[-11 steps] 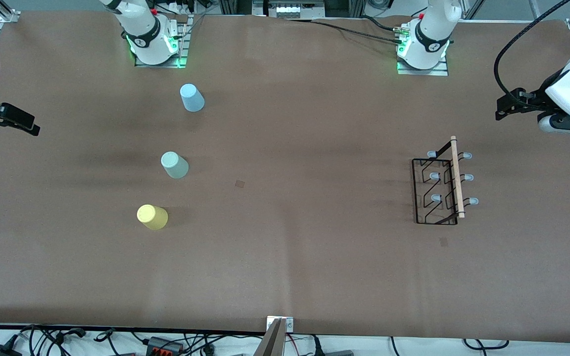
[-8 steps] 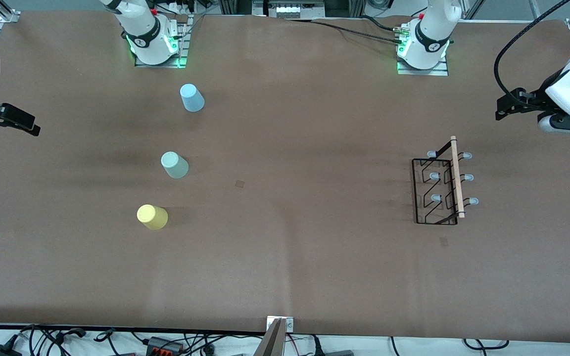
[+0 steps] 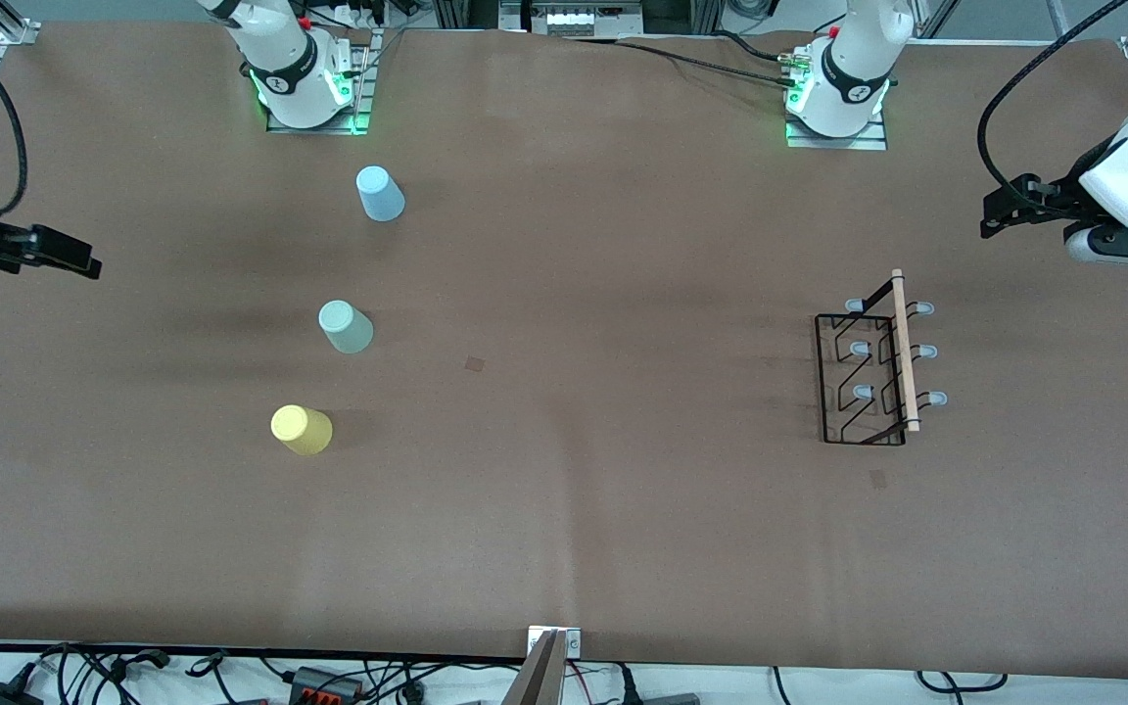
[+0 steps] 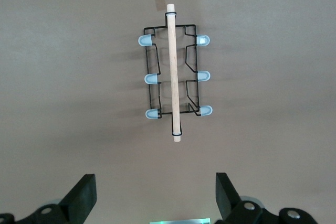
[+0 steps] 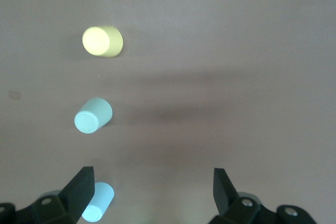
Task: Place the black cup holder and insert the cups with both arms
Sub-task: 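Reach the right gripper to the teal cup while the left gripper reaches the holder, then grasp the teal cup with the right gripper while the left gripper grasps the dowel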
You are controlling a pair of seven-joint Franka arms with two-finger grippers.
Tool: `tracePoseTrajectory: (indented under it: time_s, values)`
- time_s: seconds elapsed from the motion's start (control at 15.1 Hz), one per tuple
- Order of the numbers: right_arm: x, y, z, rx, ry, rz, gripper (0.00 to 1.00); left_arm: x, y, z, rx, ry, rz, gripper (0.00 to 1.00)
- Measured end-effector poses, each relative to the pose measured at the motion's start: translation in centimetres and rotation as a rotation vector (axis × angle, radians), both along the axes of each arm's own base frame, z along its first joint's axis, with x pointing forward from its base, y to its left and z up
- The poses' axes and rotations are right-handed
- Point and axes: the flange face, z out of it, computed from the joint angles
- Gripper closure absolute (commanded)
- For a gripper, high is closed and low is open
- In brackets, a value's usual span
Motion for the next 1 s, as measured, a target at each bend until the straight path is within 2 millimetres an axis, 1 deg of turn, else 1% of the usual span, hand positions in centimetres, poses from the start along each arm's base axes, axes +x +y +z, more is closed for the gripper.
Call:
tracePoseTrajectory:
  time_s: [0.2,0.33,0.4,0.53,0.66,0.8,0.86,1.0]
  values:
    - [0.3,0.4,-4.3,0.001,0.000,0.008,0.00,0.1,-0.2,-0.4,0.000,0.011,-0.004,0.00]
    - [0.1,1.3,-8.0,0.001,-0.028,0.023,0.00,0.5,-0.6,-1.6,0.000,0.038,-0.011,0.00]
    - [-0.1,2.2,-10.0,0.001,-0.046,0.036,0.00,0.8,-0.8,-2.5,0.000,0.055,-0.015,0.00]
    - [-0.7,4.9,-14.1,-0.003,-0.089,0.023,0.00,1.4,-1.2,-4.1,0.000,0.087,-0.023,0.00]
    - [-1.7,8.2,-17.4,-0.007,-0.129,-0.027,0.00,2.0,-1.6,-6.1,-0.001,0.106,-0.028,0.00]
    - [-2.4,11.6,-19.6,-0.008,-0.144,-0.081,0.00,2.8,-1.6,-9.2,-0.001,0.076,-0.029,0.00]
    - [-2.5,13.0,-20.2,-0.008,-0.147,-0.095,0.00,3.1,-1.6,-11.0,-0.002,0.053,-0.029,0.00]
    - [-2.6,14.7,-21.3,-0.007,-0.146,-0.104,0.00,3.3,-1.7,-14.1,-0.003,0.010,-0.032,0.00]
